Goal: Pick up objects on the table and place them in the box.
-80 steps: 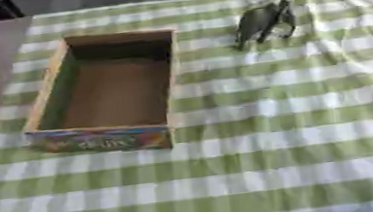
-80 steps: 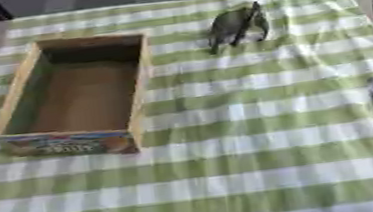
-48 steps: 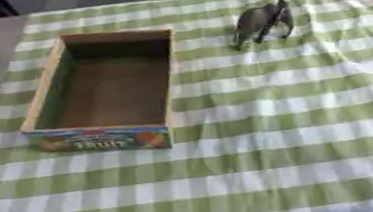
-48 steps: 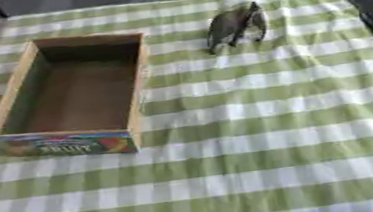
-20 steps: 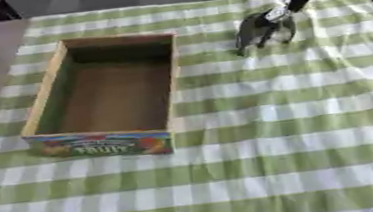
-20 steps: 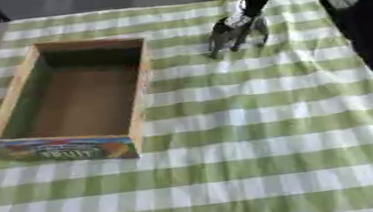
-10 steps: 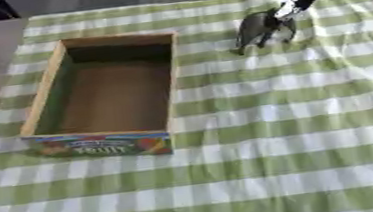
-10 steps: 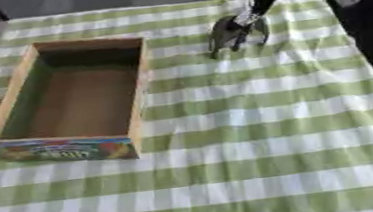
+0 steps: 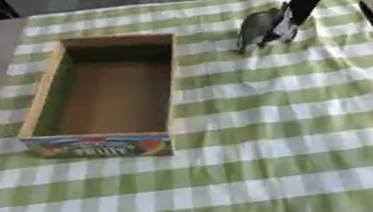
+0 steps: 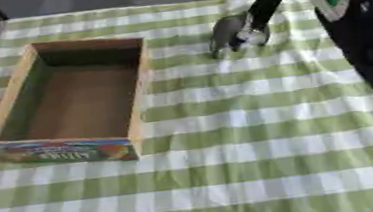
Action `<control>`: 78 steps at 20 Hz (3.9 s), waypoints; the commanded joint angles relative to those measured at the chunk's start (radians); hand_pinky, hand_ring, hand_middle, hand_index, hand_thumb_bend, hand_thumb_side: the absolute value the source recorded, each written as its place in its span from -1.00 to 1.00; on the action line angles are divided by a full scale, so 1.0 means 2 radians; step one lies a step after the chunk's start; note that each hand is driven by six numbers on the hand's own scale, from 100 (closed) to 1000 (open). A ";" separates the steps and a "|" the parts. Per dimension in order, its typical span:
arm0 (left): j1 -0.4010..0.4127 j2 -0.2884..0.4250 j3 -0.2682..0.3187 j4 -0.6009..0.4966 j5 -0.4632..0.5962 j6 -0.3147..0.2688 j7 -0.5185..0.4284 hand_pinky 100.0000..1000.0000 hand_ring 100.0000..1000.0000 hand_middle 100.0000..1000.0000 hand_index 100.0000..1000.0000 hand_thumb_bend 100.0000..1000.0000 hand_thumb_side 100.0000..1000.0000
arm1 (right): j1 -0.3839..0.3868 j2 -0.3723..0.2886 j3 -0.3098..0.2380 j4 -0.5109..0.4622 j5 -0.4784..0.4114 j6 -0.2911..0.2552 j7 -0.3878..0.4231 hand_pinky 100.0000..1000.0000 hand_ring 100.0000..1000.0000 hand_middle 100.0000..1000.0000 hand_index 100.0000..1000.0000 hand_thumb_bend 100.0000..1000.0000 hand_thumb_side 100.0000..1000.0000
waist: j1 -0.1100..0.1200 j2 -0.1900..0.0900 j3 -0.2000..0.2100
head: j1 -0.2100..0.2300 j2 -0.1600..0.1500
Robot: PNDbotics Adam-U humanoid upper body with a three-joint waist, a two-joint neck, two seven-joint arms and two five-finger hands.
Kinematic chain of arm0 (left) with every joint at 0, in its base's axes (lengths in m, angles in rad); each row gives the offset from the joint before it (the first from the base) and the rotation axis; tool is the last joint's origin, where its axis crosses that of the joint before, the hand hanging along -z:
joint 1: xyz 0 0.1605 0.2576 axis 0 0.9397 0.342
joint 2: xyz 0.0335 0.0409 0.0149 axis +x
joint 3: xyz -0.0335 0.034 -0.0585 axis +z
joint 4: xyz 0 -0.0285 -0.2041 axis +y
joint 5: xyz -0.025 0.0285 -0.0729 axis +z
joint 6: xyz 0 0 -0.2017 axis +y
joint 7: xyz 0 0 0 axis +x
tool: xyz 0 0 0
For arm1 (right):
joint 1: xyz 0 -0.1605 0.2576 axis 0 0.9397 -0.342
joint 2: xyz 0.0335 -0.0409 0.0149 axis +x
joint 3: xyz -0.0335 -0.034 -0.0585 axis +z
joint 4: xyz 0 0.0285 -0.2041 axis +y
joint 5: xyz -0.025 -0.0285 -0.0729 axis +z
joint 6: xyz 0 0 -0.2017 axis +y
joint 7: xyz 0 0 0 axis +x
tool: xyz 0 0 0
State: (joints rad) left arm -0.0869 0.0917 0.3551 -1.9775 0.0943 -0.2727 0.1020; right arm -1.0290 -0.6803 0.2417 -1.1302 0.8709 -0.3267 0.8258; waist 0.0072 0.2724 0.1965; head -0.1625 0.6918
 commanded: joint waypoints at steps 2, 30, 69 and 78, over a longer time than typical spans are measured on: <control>-0.002 0.003 0.001 -0.011 -0.001 0.000 -0.002 -0.50 -0.38 0.31 -0.02 -1.00 0.46 | -0.008 -0.004 -0.004 0.014 0.029 -0.011 -0.007 1.00 1.00 1.00 1.00 -0.03 -0.04 | 0.000 -0.006 0.001 | -0.002 -0.007; -0.006 -0.002 -0.001 -0.011 -0.001 -0.001 -0.009 -0.50 -0.38 0.32 -0.04 -1.00 0.48 | -0.020 0.022 -0.035 0.096 0.119 0.023 -0.099 0.95 1.00 0.93 1.00 -0.38 -0.04 | -0.001 0.010 0.015 | -0.014 -0.025; -0.005 -0.002 0.000 -0.008 -0.003 0.003 -0.013 -0.49 -0.38 0.32 -0.04 -1.00 0.48 | -0.029 0.026 -0.043 0.099 0.142 0.027 -0.163 0.78 0.74 0.21 0.40 -1.00 -0.38 | -0.003 0.008 0.012 | -0.016 -0.024; -0.005 0.000 0.000 -0.008 -0.002 0.005 -0.013 -0.49 -0.38 0.32 -0.04 -1.00 0.48 | -0.031 0.016 -0.037 0.046 0.114 0.030 -0.171 0.77 0.70 0.14 0.36 -1.00 -0.40 | -0.004 0.002 0.008 | -0.014 -0.018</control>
State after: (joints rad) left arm -0.0902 0.0776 0.3549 -1.9768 0.0910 -0.2664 0.0759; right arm -1.0616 -0.6100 0.1721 -0.9969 1.1178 -0.2685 0.4823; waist -0.0016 0.3000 0.2129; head -0.1929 0.6513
